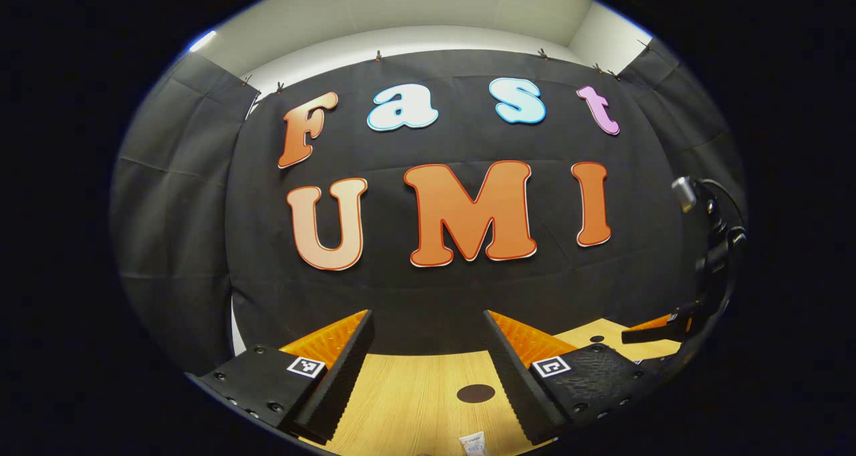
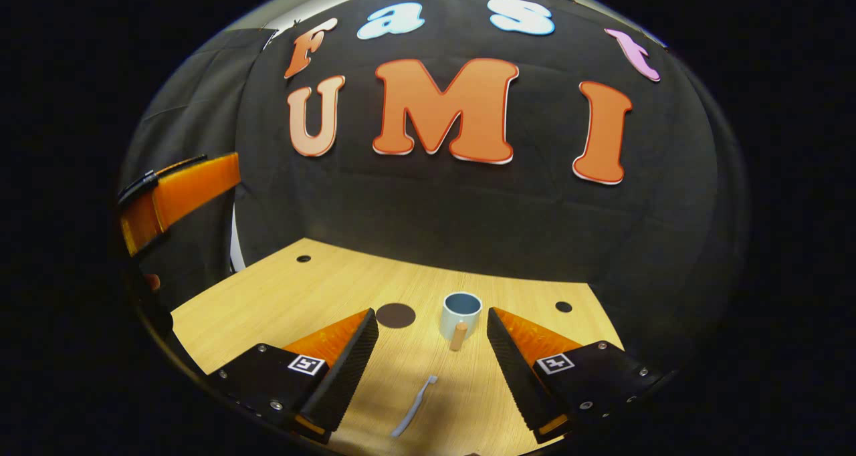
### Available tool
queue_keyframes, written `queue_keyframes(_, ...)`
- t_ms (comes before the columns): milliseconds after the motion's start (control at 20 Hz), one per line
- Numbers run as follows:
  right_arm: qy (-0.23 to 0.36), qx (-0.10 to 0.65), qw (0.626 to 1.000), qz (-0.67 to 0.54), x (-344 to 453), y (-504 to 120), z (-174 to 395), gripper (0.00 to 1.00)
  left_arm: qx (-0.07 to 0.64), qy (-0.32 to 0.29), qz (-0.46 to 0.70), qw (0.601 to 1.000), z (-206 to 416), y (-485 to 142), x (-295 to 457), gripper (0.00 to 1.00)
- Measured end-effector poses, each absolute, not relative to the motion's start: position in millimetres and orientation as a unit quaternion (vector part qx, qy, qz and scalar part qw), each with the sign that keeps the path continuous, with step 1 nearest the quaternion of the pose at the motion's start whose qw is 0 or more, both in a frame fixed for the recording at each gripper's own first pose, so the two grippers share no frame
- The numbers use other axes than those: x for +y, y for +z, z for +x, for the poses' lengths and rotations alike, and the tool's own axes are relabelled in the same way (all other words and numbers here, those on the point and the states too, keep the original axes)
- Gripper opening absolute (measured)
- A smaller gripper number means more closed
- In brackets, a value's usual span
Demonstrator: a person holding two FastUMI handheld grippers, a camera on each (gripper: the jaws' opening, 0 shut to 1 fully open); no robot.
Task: Put the toothbrush and toothpaste on the desktop into the cup, then pick up the cup and place it on the coaster on the desktop.
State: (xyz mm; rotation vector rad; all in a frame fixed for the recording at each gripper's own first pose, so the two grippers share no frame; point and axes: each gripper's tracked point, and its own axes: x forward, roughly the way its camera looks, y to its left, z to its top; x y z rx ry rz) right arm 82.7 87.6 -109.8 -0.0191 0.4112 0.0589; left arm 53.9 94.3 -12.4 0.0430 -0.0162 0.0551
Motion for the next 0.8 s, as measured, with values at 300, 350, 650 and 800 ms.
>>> queue_keyframes(300, 0.024, 0.319, 0.947, 0.015, 90, -171, 86, 0.94, 0.02, 0.05, 0.015, 0.998, 62, -34, 114, 0.97)
queue_keyframes(350, 0.029, 0.338, 0.94, 0.03, 94, -179, 82, 0.94, 0.027, 0.052, 0.014, 0.998, 63, -39, 116, 0.96)
queue_keyframes(650, 0.034, 0.431, 0.901, 0.042, 102, -235, 75, 0.93, 0.059, 0.069, 0.011, 0.996, 78, -65, 134, 0.97)
queue_keyframes(800, 0.037, 0.472, 0.88, 0.042, 109, -259, 69, 0.93, 0.072, 0.069, 0.01, 0.995, 82, -76, 135, 0.97)
